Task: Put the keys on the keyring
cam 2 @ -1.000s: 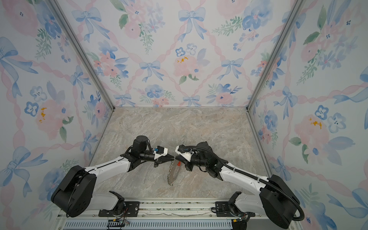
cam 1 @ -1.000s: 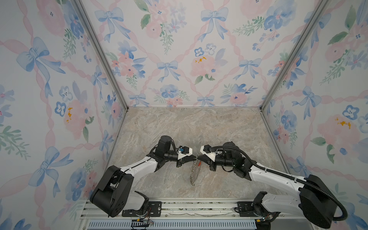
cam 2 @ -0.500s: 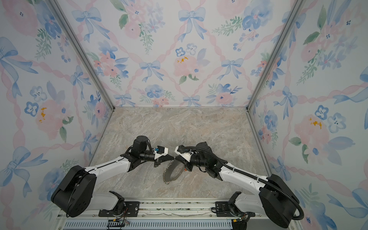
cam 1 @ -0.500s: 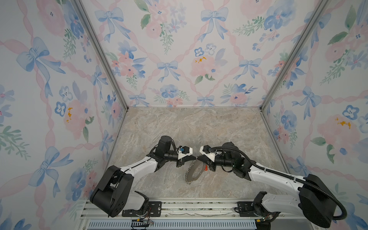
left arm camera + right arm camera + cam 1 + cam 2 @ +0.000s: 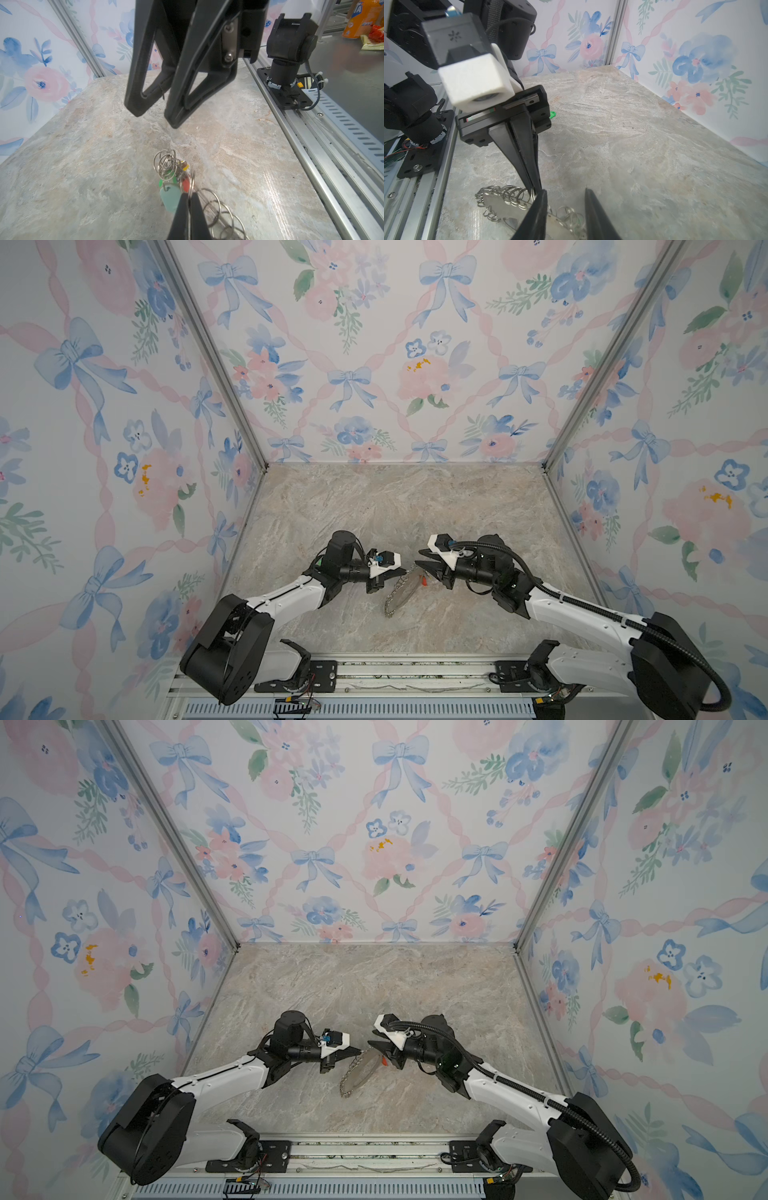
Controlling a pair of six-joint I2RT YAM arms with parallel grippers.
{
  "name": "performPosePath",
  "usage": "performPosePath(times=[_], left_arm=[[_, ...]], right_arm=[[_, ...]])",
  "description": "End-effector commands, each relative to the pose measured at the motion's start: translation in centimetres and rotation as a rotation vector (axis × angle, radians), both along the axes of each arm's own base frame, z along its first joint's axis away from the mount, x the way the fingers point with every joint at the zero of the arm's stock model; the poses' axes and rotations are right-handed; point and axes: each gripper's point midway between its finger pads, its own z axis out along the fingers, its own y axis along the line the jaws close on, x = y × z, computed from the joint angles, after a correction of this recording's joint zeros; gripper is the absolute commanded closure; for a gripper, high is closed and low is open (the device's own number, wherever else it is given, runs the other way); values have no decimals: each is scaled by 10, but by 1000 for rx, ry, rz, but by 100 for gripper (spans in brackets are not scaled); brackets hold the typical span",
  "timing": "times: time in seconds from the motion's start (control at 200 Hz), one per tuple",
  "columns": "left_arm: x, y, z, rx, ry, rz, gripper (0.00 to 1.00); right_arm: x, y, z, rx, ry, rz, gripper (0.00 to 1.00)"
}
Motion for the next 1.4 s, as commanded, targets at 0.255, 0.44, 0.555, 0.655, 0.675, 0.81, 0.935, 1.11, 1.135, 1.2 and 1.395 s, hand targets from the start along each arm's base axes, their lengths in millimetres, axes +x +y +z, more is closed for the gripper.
performPosePath(times=[0.255,0.44,0.555,0.655,0.675,0.81,0.935,1.11,1.135,1.2,1.395], left_arm=[[6,2,19,-67,-65,43,100],[3,2,21,-73,-67,25,100],[2,2,19,-72,-59,22,100],[1,1,18,-72,-52,13,100],[0,1,18,-73,-51,10,100],[1,0,18,-76,-45,4,100],[0,0,18,-76,-39,5,100],[0,0,17,-75,-38,9,100],[1,0,17,-74,-37,11,100],[1,0,16,-72,-35,12,100],[-1,3,17,-84,-20,-2,91]], right_arm=[[-18,13,-15,-47,13,90,70],[-18,20,-22,-80,19,108,72],[-17,22,-24,-92,21,109,74],[-16,23,-26,-99,25,105,76],[-16,24,-25,-98,26,106,77],[-16,26,-30,-120,30,110,81],[-15,26,-32,-130,27,101,85],[-11,23,-31,-149,5,73,92],[-10,22,-30,-149,1,68,93],[-10,22,-29,-147,-3,65,96],[-14,21,-19,-128,-7,86,100]])
